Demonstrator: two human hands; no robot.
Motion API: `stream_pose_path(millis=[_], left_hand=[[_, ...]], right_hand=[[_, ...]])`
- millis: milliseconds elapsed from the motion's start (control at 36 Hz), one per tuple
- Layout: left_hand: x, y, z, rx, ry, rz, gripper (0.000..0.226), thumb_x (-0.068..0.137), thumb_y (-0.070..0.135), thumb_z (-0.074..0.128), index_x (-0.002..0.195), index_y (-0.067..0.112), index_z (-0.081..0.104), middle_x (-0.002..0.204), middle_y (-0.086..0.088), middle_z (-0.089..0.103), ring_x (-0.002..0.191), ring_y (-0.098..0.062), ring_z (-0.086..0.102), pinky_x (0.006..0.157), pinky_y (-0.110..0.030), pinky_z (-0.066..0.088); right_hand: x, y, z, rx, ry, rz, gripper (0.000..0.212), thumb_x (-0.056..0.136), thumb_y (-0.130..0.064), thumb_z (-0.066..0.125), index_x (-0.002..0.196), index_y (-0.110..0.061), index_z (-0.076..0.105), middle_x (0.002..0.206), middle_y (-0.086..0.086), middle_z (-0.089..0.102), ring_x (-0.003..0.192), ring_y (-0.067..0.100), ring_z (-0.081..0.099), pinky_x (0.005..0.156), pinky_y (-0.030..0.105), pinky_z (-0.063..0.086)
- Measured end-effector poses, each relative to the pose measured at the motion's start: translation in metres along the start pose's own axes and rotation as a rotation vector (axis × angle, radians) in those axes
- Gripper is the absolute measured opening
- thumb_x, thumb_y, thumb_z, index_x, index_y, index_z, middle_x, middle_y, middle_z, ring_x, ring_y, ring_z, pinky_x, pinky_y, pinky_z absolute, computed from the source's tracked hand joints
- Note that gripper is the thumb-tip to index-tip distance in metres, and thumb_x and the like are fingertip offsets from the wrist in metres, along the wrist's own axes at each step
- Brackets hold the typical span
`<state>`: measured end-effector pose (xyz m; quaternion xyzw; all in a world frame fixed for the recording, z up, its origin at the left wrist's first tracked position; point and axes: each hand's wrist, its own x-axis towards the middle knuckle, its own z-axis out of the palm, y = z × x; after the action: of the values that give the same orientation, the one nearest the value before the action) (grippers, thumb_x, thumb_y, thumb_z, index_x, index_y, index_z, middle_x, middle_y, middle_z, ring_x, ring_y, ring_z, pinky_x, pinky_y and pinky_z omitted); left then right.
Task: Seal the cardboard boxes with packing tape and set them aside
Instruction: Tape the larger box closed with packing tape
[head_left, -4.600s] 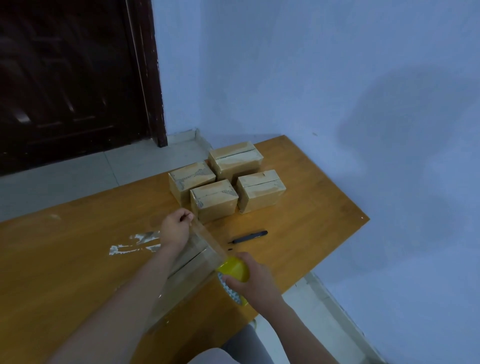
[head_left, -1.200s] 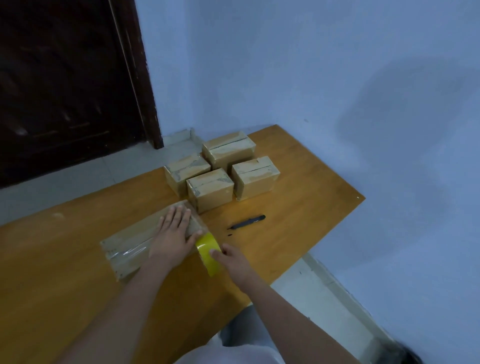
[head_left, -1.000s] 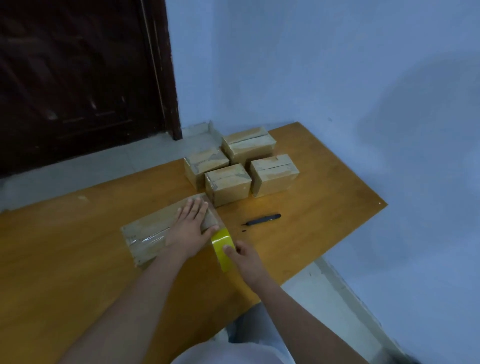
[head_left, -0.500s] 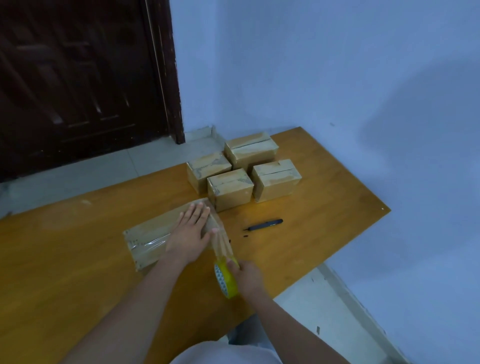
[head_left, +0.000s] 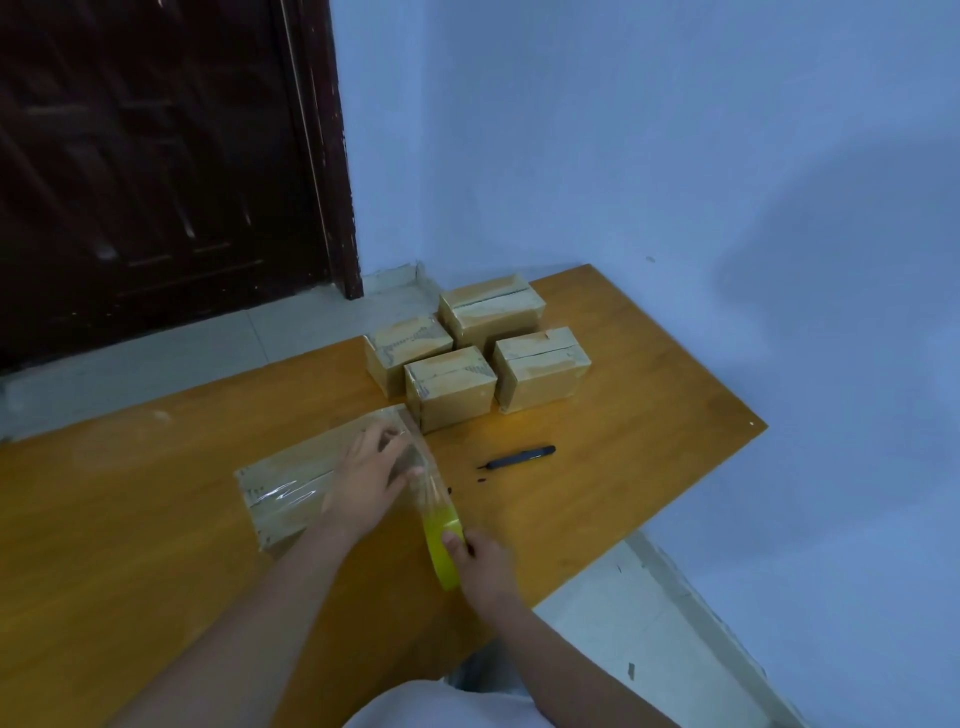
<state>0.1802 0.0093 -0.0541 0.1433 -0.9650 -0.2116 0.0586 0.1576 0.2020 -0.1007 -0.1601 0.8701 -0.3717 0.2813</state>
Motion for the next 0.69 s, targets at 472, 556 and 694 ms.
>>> stream_pose_path(millis=[472,556,694], left_hand=[[-0.013,0.017,0.02,0.279,0.093,0.062,0.042,0.09,0.03,0.037,0.095,0.003,0.069,0.112,-0.012,0.063,0.098,-0.031,0.061,0.086,-0.043,0.052],[-0.012,0.022,0.016,0.366,-0.002,0.061,0.04,0.084,0.034,0.063,0.103,-0.001,0.069,0.124,-0.015,0.06,0.103,-0.032,0.061,0.084,-0.051,0.053],[-0.011,0.029,0.011,0.37,-0.197,0.017,0.068,0.098,0.052,0.031,0.146,0.004,0.032,0.156,-0.01,0.024,0.144,-0.024,0.022,0.115,-0.051,0.02]], right_hand=[[0.002,0.002,-0.006,0.162,-0.164,0.02,0.041,0.098,-0.044,0.042,0.094,-0.006,0.059,0.081,0.003,0.055,0.073,0.015,0.05,0.066,0.029,0.038],[0.003,0.0,-0.008,0.156,-0.159,0.026,0.032,0.099,-0.04,0.043,0.081,-0.015,0.052,0.07,-0.003,0.049,0.063,0.01,0.044,0.059,0.024,0.034],[0.004,0.003,-0.006,0.203,-0.154,0.029,0.029,0.099,-0.037,0.044,0.078,-0.018,0.05,0.067,-0.007,0.046,0.06,0.006,0.042,0.053,0.017,0.032]])
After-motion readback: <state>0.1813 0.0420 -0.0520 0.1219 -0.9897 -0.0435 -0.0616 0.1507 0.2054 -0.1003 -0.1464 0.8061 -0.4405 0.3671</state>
